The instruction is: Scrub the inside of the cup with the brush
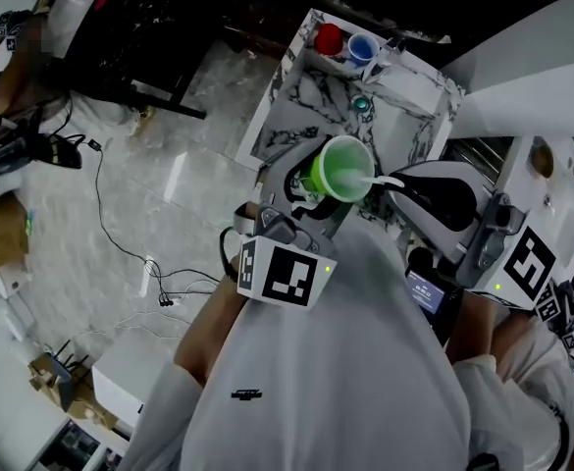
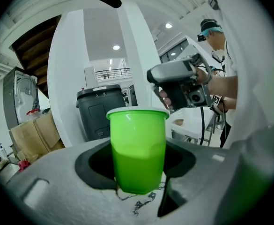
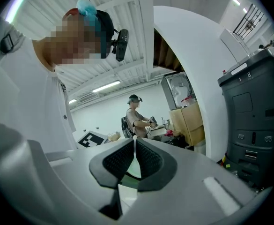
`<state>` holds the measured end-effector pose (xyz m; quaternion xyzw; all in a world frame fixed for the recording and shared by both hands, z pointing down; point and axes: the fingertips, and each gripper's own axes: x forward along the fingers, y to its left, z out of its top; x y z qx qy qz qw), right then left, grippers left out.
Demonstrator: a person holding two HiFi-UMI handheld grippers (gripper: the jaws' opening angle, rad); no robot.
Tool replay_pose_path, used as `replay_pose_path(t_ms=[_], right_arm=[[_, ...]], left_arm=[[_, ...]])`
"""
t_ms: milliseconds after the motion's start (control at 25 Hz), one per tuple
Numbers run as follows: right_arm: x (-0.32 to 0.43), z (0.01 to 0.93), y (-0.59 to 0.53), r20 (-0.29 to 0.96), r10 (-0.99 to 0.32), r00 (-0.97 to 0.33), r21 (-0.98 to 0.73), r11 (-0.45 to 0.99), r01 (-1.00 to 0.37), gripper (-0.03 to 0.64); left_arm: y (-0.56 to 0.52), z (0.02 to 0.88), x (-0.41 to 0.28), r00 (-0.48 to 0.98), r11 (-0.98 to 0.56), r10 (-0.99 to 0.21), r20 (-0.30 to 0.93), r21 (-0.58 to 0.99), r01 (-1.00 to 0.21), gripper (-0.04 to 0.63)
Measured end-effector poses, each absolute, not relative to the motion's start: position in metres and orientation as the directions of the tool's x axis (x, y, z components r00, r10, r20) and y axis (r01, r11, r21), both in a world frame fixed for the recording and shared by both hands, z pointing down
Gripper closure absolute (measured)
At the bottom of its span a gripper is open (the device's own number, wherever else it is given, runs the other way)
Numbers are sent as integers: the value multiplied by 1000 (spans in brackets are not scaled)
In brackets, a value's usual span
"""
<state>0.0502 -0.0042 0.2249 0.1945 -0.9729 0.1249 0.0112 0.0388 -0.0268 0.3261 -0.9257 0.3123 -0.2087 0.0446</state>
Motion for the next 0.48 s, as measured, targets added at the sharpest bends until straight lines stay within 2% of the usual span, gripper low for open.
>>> replay_pose_path(t_ms=[280,480], right_arm=[[30,216,0,45,-332,-942,-226,915,-334,597],[34,216,-18,44,-396,-917,-176,901,-397,597]], left_arm=[[-23,329,44,729,-815,-578,367,-209,-540,336],[-19,329,45,741,-823,-568,360,-212,-527,336]])
